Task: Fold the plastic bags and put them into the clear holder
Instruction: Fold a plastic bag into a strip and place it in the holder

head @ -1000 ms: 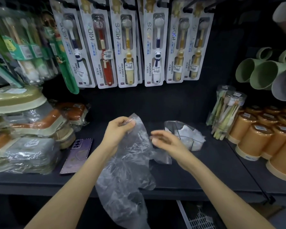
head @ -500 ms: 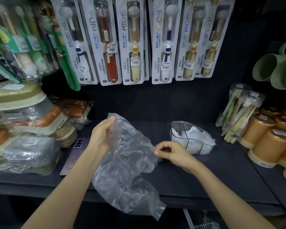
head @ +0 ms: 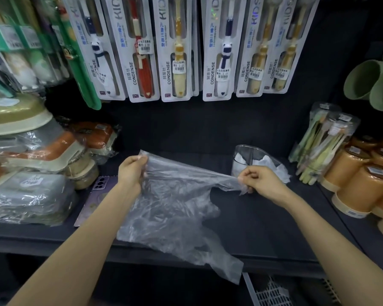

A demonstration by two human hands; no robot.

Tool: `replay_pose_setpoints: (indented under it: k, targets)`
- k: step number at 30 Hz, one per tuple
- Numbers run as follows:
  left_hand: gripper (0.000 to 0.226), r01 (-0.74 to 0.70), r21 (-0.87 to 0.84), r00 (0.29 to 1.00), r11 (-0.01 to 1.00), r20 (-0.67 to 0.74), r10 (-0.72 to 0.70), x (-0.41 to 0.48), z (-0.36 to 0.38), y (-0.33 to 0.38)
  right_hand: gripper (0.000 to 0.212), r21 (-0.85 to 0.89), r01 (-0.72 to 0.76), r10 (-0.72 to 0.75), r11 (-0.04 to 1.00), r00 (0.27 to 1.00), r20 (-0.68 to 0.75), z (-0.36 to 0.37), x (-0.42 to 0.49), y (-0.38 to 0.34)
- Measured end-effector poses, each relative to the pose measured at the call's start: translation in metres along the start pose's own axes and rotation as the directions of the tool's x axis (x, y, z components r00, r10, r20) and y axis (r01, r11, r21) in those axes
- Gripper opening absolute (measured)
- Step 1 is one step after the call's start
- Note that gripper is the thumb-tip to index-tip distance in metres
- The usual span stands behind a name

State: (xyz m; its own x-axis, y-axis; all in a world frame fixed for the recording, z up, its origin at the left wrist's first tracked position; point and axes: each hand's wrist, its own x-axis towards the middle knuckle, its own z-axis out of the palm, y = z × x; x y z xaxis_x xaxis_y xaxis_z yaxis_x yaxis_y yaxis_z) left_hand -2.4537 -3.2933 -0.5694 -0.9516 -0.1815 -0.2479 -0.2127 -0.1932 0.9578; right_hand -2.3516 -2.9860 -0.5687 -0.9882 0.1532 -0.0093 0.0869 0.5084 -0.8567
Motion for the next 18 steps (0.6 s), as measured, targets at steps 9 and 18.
replay_pose_setpoints:
  k: [9, 18]
  targets:
    - [0.046, -0.28, 0.591, 0.96, 0.757, 0.173, 0.22, -0.014, -0.023, -0.005, 0.033, -0.429, 0.088, -0.245, 0.899, 0.913, -0.325, 0.01, -0.037, -0.013]
    - [0.047, -0.749, 0.625, 0.655, 0.218, 0.652, 0.382, -0.09, -0.091, -0.055, 0.045, -0.566, 0.196, -0.178, 0.801, 0.98, 0.088, 0.042, -0.124, -0.003]
